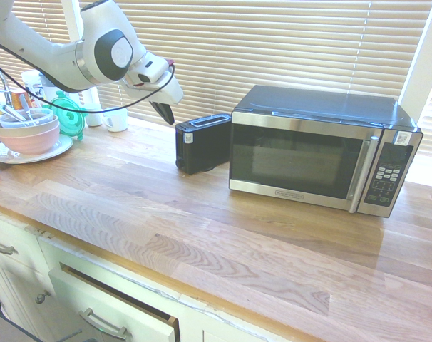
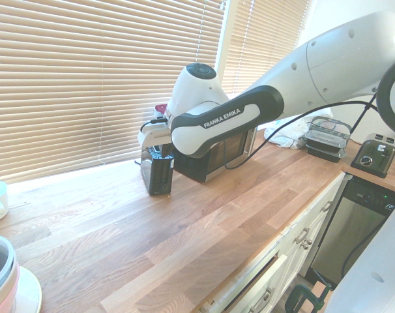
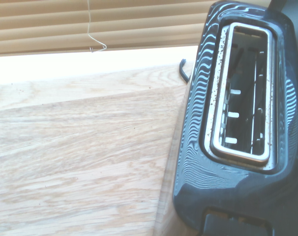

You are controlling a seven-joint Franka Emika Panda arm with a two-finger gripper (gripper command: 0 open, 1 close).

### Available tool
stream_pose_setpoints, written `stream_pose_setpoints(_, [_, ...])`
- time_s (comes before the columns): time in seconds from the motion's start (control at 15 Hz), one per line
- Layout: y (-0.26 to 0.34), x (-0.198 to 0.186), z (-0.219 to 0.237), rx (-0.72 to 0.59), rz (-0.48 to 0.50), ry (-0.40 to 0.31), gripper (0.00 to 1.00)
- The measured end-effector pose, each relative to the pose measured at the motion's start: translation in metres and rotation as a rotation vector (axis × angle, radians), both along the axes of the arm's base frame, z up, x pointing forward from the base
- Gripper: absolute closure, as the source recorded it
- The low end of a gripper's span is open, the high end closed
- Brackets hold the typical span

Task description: Press the toaster

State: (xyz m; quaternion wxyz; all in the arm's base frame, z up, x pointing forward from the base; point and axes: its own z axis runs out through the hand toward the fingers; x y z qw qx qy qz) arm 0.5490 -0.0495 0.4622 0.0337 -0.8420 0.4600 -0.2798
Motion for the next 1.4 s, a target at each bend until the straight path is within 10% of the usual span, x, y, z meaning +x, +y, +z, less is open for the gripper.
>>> stream_pose_setpoints(1.4, [-0.028, 0.020, -0.025, 0.024, 0.009, 0.056, 1.00])
